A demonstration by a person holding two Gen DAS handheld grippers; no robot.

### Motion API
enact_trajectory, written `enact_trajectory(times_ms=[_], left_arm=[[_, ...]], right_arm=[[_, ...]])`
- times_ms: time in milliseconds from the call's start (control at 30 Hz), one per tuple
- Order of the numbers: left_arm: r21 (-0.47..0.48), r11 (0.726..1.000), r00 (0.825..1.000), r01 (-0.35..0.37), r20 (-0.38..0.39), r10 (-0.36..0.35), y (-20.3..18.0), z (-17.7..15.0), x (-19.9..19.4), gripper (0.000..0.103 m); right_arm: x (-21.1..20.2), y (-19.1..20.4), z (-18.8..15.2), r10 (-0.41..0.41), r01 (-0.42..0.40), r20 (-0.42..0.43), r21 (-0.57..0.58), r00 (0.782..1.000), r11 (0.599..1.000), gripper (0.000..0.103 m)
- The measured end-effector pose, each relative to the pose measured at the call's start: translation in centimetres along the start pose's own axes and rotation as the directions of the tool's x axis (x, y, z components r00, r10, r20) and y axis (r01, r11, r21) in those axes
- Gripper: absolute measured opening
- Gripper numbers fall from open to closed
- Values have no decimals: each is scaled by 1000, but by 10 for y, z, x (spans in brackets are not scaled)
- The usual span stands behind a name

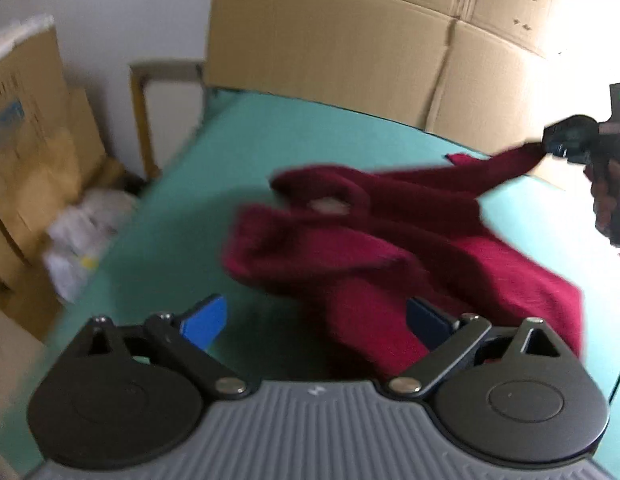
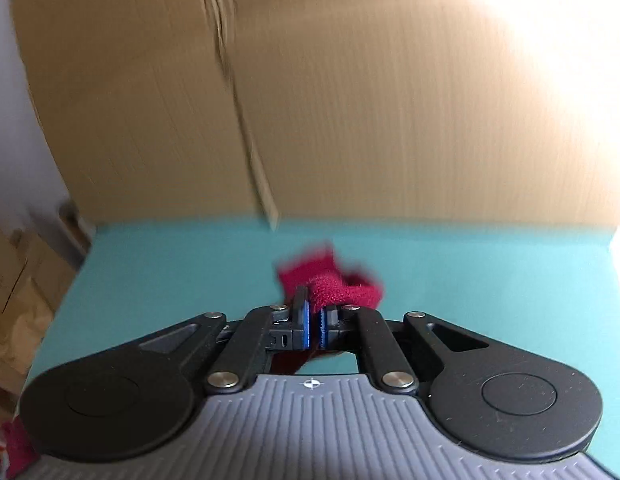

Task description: Fold clothes

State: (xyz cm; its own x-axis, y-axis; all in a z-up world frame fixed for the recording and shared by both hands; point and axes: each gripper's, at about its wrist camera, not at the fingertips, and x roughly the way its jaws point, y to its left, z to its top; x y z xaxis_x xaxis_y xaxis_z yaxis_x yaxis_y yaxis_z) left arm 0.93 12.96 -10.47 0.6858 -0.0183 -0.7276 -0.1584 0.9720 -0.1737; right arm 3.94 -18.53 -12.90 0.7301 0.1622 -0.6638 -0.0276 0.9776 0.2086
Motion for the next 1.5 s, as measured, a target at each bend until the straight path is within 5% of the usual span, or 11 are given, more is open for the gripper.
enact_trajectory(times_ms=[167,333,500,600,700,833,1000,1133,1267,1400,1500], left_arm=[[-85,996,996,-37,-84,30,-15,17,47,95],[-164,986,984,-38,-179,8,-4,37,93,95],[-181,983,970,-31,-241,-13,-4,55,131,85],[-117,991,968,-63,-249,32,-12,64,138,60],[-93,994,969,-64,-244,40,-6,69,135,43],[-91,995,974,-49,-226,27,8,75,125,33],[-80,997,979,-16,-206,0,15,76,121,29],[-94,995,983,39,-173,-55,31,70,111,34],[-39,997,988,69,-132,-74,41,63,84,35],[44,998,998,37,-57,-35,17,64,62,85],[6,1000,998,16,-62,-16,6,73,71,88]], right_arm=[[-54,-44,14,-132,137,128,-34,983,990,5],[-103,-87,25,-254,272,237,-47,938,961,5],[-92,-122,-14,-348,352,69,-64,935,934,7],[-85,-125,-41,-296,292,-86,-61,951,955,16],[-104,-103,-53,-206,199,-69,-101,976,975,45],[-130,-54,-41,1,0,3,-219,1000,976,68],[-62,5,-25,129,-132,-32,-340,991,931,78],[30,21,-27,32,-79,-113,-443,993,893,70],[74,14,-24,67,-151,-205,-428,977,891,72],[91,14,-25,107,-187,-204,-430,973,883,80],[104,10,-21,125,-187,-174,-400,977,897,87]])
